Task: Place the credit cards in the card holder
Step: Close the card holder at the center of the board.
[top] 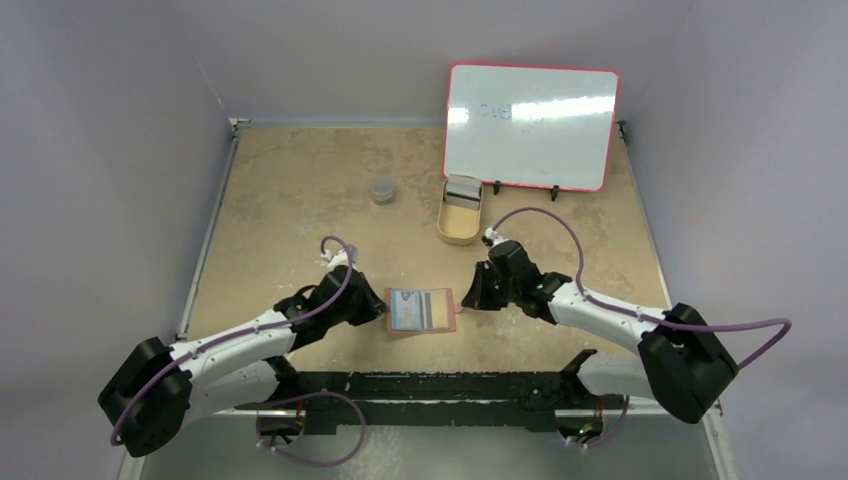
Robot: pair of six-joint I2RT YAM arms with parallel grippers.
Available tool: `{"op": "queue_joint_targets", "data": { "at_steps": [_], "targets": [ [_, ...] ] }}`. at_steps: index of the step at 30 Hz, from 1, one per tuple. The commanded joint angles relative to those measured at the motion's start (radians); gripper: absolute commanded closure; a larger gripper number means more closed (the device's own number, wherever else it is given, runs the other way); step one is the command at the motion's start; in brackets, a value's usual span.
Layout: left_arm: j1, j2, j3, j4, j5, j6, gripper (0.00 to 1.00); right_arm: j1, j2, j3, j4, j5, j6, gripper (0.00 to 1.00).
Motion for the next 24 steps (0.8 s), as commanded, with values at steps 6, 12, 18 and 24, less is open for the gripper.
{"op": "queue_joint_targets", "data": {
  "at_steps": [6, 12, 18, 24],
  "targets": [
    [0.003, -0.016, 0.034, 0.155, 0.112, -0.032, 0.92, -0.001, -0.006, -0.036, 0.108, -0.053, 0.020, 1.00],
    [0.003, 0.005, 0.020, 0.305, 0.207, -0.071, 0.82, 0.000, 0.012, -0.044, 0.159, -0.077, 0.022, 1.00],
    [0.001, 0.114, 0.017, 0.402, 0.253, -0.070, 0.79, 0.000, 0.046, -0.052, 0.182, -0.085, 0.028, 1.00],
    [-0.004, 0.206, 0.015, 0.514, 0.304, -0.085, 0.77, 0.000, 0.033, -0.065, 0.182, -0.081, 0.033, 1.00]
  ]
}}
